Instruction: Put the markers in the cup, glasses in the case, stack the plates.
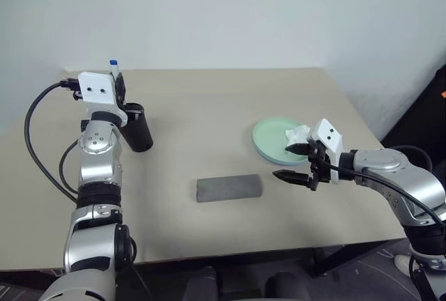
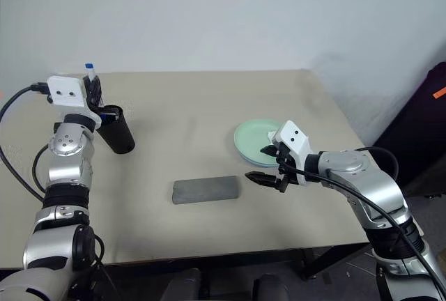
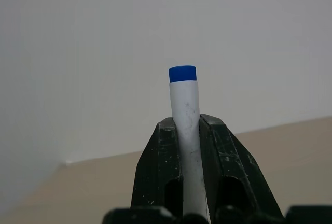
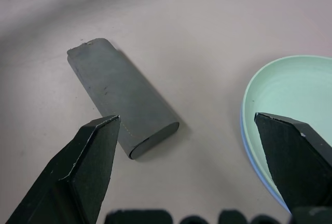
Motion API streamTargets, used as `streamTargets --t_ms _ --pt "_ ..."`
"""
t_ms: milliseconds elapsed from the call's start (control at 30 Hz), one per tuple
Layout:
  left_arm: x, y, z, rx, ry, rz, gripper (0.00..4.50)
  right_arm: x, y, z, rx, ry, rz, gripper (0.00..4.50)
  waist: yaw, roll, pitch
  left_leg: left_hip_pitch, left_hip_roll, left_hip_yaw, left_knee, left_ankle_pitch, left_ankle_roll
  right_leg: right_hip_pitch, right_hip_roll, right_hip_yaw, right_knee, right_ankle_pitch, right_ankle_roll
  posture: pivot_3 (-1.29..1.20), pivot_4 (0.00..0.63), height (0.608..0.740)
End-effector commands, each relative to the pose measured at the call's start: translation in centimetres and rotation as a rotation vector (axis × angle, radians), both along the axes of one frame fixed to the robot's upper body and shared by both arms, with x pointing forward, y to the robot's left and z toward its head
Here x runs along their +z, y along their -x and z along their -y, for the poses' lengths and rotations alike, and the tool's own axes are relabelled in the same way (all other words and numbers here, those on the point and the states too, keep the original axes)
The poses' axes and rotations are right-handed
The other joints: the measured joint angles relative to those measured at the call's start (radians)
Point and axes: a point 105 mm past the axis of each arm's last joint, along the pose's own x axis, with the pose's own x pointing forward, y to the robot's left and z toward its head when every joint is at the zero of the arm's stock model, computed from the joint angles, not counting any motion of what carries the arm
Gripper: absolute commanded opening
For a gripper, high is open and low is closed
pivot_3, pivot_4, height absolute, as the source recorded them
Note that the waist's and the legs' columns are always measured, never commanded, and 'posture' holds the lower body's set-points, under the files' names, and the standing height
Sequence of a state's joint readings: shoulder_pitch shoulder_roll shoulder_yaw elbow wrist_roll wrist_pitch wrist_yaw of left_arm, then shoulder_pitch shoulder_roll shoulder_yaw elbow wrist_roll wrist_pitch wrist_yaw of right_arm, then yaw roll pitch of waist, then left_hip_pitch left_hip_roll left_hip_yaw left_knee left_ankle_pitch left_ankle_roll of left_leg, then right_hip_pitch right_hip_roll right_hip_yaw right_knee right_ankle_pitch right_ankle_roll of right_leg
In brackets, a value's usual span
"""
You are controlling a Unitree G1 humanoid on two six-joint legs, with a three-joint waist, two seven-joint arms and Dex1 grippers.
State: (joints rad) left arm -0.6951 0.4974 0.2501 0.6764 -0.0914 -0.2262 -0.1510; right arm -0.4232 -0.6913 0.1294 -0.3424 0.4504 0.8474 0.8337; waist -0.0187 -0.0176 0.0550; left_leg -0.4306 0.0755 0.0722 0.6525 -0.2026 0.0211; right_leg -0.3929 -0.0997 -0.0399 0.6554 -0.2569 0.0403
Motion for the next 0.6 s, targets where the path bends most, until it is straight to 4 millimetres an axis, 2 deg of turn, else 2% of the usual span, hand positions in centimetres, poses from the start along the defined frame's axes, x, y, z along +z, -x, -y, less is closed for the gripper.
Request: streamTargets --t_ms 33,500,600 --pt "0.5 -0.1 0.4 -0.012 0.003 0.045 0.11 1.5 -0.2 -0.3 0.015 -0.013 0.057 4.5 0.0 0.0 0.0 0.0 0.0 0.0 0.0 0.0 0.0 0.0 0.0 0.0 0.0 0.0 0.0 0.0 0.0 0.74" --pt "-1.2 -0.7 1.1 -0.034 0.005 0.012 0.11 1.6 -0.3 -0.3 0.01 -0.014 0.062 4.5 0.0 0.0 0.0 0.0 0.0 0.0 0.0 0.0 0.0 0.0 0.0 0.0 0.0 0.0 0.0 0.0 0.0 0.74" --pt "-1.5 -0.7 1.0 -0.042 0.014 -0.001 1.12 1.6 -0.4 -0.3 0.009 -0.015 0.063 4.5 0.0 0.0 0.0 0.0 0.0 0.0 0.0 0.0 0.0 0.0 0.0 0.0 0.0 0.0 0.0 0.0 0.0 0.74"
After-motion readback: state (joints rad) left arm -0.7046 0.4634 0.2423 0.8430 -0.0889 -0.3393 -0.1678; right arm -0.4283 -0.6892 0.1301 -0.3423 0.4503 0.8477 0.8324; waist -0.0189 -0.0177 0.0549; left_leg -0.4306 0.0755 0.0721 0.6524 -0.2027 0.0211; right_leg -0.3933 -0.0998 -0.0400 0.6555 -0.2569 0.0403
